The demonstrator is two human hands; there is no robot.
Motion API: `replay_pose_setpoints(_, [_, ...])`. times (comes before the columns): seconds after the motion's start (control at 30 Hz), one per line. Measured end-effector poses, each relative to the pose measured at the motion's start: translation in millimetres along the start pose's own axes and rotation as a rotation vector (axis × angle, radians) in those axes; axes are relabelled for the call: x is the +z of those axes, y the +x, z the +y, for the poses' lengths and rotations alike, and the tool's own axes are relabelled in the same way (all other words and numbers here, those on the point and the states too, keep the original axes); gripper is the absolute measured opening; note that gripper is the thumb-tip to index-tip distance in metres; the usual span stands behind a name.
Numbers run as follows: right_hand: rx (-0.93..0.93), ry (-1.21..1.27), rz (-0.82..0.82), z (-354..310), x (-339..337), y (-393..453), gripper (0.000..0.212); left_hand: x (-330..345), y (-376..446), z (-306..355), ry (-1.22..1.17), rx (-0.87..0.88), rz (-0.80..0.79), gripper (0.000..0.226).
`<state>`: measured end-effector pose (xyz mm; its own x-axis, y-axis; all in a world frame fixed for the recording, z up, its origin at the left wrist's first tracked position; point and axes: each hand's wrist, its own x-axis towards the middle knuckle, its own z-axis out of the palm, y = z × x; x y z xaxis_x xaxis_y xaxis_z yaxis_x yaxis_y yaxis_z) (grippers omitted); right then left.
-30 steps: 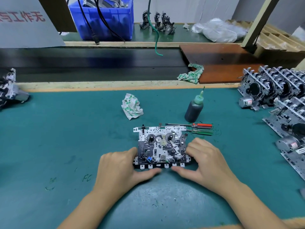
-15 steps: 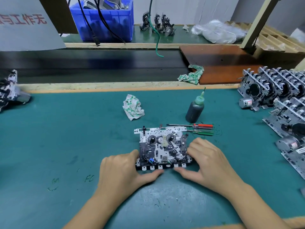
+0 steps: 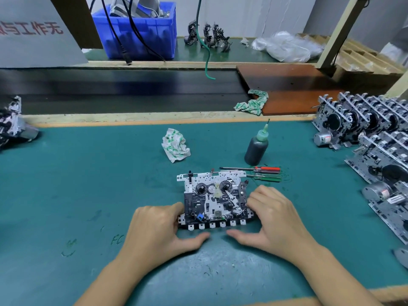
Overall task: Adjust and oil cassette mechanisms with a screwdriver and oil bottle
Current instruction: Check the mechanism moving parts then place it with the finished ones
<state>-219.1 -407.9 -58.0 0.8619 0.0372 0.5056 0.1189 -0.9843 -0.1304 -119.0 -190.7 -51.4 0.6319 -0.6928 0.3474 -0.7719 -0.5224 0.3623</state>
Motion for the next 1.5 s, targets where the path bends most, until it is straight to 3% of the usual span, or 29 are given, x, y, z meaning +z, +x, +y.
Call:
replay_pose_setpoints(0.17, [0.094,-0.068,0.051,-5,3,0,0.057,0,-1,0,-0.013,0.08,0.017,0.052])
replay_pose_setpoints(0.37, [-0.037,-0.012,-0.023,4,0,-1,0.051,2,-3,-3,-0.01,0.087,0.025,0.051])
replay_pose_setpoints(0.77, [-0.069,0.048,-0.081,8,-4,-2,0.053,6,-4,1,0.082,0.126,0.092,0.057])
replay_pose_setpoints(1.13, [-0.041,0.101,-0.054,3,-4,0,0.054,10,-4,11,0.098,-0.121,0.116,0.057])
replay_pose_setpoints(1.5, [0.081,0.014,0.036,-5,-1,0,0.056,2,0,2,0.0,-0.018,-0.002,0.065])
